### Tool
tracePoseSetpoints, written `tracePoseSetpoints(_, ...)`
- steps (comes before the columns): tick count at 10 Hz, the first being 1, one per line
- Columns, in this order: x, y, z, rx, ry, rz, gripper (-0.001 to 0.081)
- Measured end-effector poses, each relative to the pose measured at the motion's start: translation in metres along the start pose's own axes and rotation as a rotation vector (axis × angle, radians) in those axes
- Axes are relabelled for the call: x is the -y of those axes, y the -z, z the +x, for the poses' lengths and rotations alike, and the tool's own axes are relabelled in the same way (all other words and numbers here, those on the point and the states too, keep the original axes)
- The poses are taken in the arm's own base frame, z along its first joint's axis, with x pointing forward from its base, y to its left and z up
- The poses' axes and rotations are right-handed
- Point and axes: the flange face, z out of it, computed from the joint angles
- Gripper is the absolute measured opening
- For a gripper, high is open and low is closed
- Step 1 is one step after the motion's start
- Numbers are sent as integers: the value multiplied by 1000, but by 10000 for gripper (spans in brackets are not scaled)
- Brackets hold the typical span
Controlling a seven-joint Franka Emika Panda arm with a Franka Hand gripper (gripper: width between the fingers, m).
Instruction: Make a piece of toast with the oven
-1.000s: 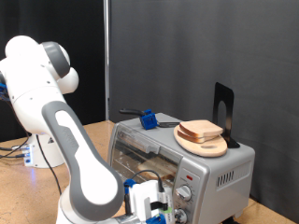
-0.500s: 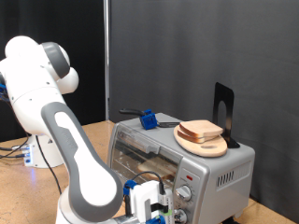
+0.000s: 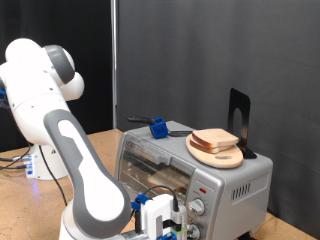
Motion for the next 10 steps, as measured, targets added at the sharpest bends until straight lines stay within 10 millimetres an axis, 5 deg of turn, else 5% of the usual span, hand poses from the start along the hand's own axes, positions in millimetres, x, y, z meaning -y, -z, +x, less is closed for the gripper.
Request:
tracePoseSetpoints(5,-2,-1,-3,23,-217,-31,0)
tracePoseSetpoints(10,-6,-5,-4,15,300,0,0)
